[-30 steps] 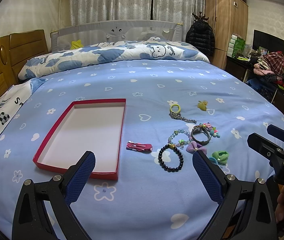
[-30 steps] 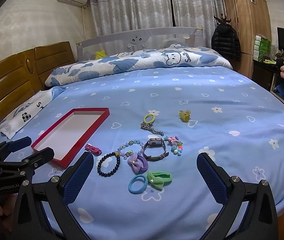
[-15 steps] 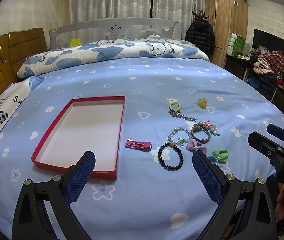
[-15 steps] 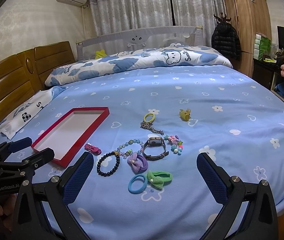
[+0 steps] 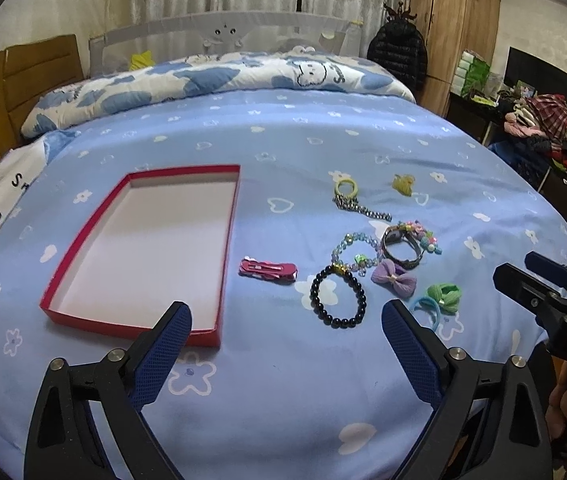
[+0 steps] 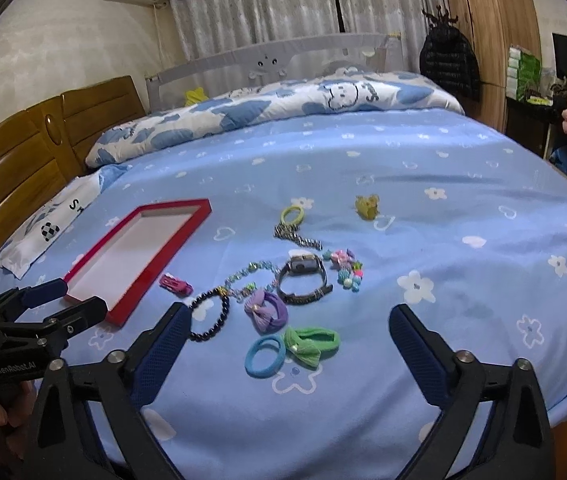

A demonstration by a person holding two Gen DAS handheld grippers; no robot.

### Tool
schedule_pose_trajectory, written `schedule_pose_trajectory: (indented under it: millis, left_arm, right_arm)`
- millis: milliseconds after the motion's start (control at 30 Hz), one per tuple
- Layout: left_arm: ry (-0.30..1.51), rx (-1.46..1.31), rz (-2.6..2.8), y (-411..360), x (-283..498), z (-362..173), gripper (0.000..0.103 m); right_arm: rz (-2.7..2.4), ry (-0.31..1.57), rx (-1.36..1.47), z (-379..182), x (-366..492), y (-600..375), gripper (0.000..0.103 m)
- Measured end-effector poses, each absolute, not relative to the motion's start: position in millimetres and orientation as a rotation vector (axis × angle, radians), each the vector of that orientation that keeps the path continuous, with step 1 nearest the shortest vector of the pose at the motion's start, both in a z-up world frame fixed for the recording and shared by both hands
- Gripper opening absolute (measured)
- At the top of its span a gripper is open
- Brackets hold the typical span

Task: Organize jewelry
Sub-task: 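Grasp the black bead bracelet with left tool while right tool grasps green hair tie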

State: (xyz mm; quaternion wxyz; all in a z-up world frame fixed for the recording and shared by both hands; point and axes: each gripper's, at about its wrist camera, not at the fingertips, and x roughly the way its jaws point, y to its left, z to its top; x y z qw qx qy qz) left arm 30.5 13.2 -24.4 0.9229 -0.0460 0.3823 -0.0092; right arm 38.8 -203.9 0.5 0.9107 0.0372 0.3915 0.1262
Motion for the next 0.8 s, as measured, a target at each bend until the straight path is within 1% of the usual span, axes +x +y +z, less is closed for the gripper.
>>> schedule_pose_trajectory:
  millis: [67, 167, 233, 367, 433, 500, 567, 633, 667, 733, 767, 800]
  left_arm:
    - [0.816, -0.107, -0.029, 16, 40, -30, 0.091]
    - [0.863, -0.119, -0.043, 18, 57, -40, 0.084]
    - [0.887, -0.128, -0.056, 20, 66, -45, 0.084]
    - [0.926, -0.127, -0.076, 20, 83, -53, 0.081]
    - [0.946, -0.114, -0.079, 18, 92, -59, 0.076]
    - [0.968, -0.110, -0.084, 18, 98, -64, 0.071]
    - [0.997, -0.105, -0.093, 16, 107, -71, 0.068]
    - [1.022, -0.093, -0.096, 14, 113, -78, 0.065]
    - [1.035, -0.090, -0.097, 15, 117, -83, 0.061]
    - [1.053, -0.082, -0.095, 13, 125, -91, 0.058]
    - [1.053, -0.064, -0.089, 11, 128, -92, 0.057]
    - [1.052, -0.048, -0.094, 10, 130, -93, 0.051]
  right_arm:
    - [0.263, 0.836, 0.090, -7, 44, -206, 0.092]
    - [0.262, 0.876, 0.096, -19, 50, -208, 0.084]
    - [0.263, 0.902, 0.102, -26, 54, -209, 0.079]
    - [0.260, 0.959, 0.116, -42, 63, -213, 0.072]
    - [0.259, 0.977, 0.121, -48, 67, -214, 0.066]
    - [0.260, 0.995, 0.121, -54, 71, -215, 0.063]
    - [0.259, 1.011, 0.122, -59, 74, -216, 0.061]
    - [0.258, 1.027, 0.127, -65, 78, -216, 0.056]
    - [0.259, 1.037, 0.128, -68, 79, -216, 0.055]
    - [0.262, 1.057, 0.130, -73, 82, -216, 0.047]
    - [0.264, 1.063, 0.130, -75, 83, -215, 0.046]
    - [0.269, 1.070, 0.133, -77, 84, -215, 0.046]
